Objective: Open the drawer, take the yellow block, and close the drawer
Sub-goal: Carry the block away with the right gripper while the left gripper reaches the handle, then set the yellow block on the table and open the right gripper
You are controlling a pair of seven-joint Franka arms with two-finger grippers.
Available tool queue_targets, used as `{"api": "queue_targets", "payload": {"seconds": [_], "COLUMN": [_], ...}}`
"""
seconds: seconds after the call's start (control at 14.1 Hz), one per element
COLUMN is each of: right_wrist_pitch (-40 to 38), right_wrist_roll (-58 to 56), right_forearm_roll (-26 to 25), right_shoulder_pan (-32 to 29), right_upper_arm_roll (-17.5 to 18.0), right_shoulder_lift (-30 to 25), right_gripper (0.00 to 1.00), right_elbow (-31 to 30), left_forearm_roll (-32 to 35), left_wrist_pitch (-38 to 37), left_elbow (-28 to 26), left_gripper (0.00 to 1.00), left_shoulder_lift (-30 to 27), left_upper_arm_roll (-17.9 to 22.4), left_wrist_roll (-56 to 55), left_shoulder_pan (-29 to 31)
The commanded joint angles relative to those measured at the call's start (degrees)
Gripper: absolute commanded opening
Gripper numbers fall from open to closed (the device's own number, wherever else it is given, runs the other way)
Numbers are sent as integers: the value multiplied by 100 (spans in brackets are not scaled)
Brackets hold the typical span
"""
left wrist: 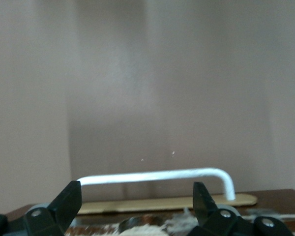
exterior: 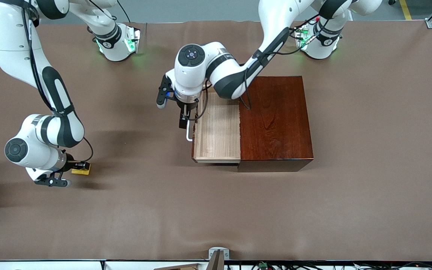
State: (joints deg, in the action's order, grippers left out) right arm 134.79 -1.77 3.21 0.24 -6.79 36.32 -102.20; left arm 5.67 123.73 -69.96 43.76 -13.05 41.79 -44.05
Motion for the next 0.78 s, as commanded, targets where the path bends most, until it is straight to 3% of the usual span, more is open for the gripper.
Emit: {"api": "queue_targets", "payload": {"seconds": [0.0, 0.28, 0.71], "right_wrist_pitch": [13, -206, -1102], "right_wrist_roll": [10, -42, -69], "right_forearm_roll": [13, 13, 13], "right_shoulder_pan": [-103, -164, -94], "right_upper_arm_roll": [64, 73, 73], "right_shoulder_lift": [-3, -125, -986], "right_gripper": [100, 100, 100], "right_elbow": [7, 7, 16], "left_forearm_roll": [31, 31, -5], "left_wrist_pitch": [-42, 203, 362], "left_elbow": [176, 193, 149], "left_gripper": [100, 100, 100], "left_shoulder_lift": [151, 230, 326], "left_upper_arm_roll": [-5, -14, -14], "left_wrist_roll": [-4, -461, -769], "left_shoulder_pan": [72, 2, 46]}}
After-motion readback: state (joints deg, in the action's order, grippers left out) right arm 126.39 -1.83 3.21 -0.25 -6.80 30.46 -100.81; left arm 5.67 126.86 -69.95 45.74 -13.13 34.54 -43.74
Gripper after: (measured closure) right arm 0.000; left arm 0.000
